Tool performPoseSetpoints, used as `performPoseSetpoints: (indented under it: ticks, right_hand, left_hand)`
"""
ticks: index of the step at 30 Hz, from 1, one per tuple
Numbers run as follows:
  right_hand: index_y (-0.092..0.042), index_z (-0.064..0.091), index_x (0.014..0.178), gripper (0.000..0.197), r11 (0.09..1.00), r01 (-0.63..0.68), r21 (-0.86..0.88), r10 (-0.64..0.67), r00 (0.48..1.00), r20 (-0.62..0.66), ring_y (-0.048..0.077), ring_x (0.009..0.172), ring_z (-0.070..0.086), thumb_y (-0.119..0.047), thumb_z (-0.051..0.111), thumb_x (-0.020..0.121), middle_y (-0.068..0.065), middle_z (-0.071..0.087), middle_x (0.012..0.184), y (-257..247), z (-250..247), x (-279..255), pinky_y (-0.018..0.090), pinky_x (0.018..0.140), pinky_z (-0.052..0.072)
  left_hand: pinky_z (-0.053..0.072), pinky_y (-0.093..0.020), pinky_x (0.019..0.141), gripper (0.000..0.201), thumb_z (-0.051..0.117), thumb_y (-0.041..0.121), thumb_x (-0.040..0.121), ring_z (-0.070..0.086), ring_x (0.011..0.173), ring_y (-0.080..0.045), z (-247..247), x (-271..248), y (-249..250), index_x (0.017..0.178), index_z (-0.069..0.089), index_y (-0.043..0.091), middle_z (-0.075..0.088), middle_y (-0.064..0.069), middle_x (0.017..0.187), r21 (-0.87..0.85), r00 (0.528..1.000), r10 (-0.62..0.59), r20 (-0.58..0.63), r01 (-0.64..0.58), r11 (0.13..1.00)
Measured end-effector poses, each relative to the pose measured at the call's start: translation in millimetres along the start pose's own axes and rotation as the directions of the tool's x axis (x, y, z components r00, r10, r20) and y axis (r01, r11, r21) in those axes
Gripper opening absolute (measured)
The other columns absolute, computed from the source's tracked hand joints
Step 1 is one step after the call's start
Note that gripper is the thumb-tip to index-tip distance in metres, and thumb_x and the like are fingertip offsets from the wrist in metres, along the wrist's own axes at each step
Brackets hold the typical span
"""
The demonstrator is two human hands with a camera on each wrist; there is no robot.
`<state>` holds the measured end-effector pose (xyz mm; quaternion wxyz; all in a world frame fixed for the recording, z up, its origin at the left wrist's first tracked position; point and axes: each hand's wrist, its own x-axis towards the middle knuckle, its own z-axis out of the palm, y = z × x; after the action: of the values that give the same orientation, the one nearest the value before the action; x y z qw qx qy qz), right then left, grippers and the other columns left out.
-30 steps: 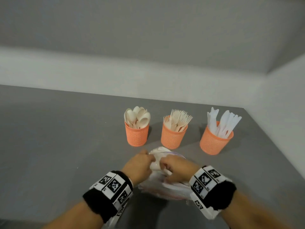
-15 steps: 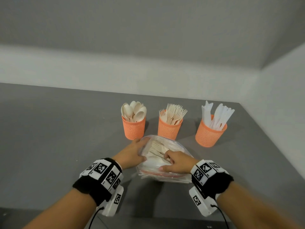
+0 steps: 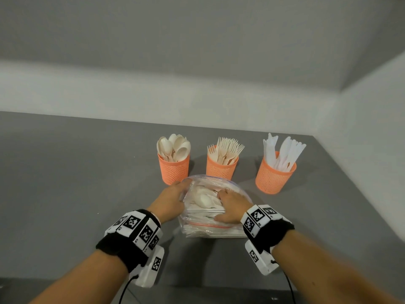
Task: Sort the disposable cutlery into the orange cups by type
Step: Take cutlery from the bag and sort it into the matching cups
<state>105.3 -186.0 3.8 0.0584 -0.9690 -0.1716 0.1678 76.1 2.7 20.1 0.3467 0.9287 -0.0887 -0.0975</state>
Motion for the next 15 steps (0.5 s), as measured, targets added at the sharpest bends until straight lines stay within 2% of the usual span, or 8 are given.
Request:
performPoseSetpoints:
  ticks: [5,7,10,13,15]
  right_hand:
    - [-0.006,0.042,0.126,0.066,0.993,-0.048,0.111,0.040,0.996,0.077,0.020,0.094,0.055,-0.024,0.073,0.070,0.007,0.059,0.110,-1.5,-4.6,5.5,0.028,0.084,0.048]
    - [-0.006,0.040,0.132,0.070,0.995,-0.025,0.099,0.016,0.996,0.091,0.020,0.100,0.055,-0.021,0.072,0.071,0.007,0.058,0.114,-3.3,-4.3,5.0,0.027,0.089,0.046]
    - [-0.008,0.032,0.140,0.072,0.998,0.019,0.064,-0.024,0.995,0.093,0.024,0.126,0.046,-0.017,0.067,0.078,0.008,0.045,0.141,-2.5,-1.7,2.8,0.029,0.103,0.037]
    - [-0.008,0.033,0.139,0.069,0.998,0.040,0.056,-0.046,0.994,0.099,0.025,0.126,0.046,-0.016,0.066,0.079,0.009,0.046,0.139,0.0,-0.4,0.6,0.031,0.105,0.039]
    - [-0.009,0.041,0.132,0.059,0.995,0.017,0.095,-0.025,0.996,0.083,0.024,0.117,0.052,-0.017,0.065,0.078,0.007,0.054,0.129,4.2,-0.6,-1.2,0.033,0.098,0.044]
  left_hand:
    - [0.035,-0.030,0.102,0.071,0.052,-0.003,0.082,0.044,0.124,-0.024,-1.3,-3.5,-1.6,0.143,0.031,0.027,0.042,-0.005,0.137,-0.045,0.998,0.056,0.010,-0.055,0.997]
    - [0.039,-0.032,0.102,0.073,0.053,-0.004,0.081,0.046,0.115,-0.021,-3.7,-5.8,-2.3,0.143,0.030,0.028,0.043,-0.004,0.129,-0.054,0.998,0.062,0.011,-0.061,0.997]
    - [0.039,-0.029,0.099,0.073,0.053,-0.006,0.081,0.041,0.106,-0.012,-5.6,-6.6,-3.9,0.142,0.031,0.027,0.041,0.002,0.120,-0.074,0.997,0.072,-0.018,-0.073,0.995]
    - [0.039,-0.029,0.100,0.069,0.055,-0.005,0.081,0.040,0.107,-0.011,-5.3,-4.4,-6.6,0.140,0.035,0.024,0.040,0.005,0.120,-0.085,0.998,0.060,-0.022,-0.061,0.994]
    - [0.041,-0.027,0.097,0.063,0.059,-0.001,0.081,0.043,0.104,-0.011,-5.7,-2.0,-10.3,0.136,0.042,0.024,0.042,0.004,0.121,-0.073,0.999,0.046,-0.015,-0.047,0.996]
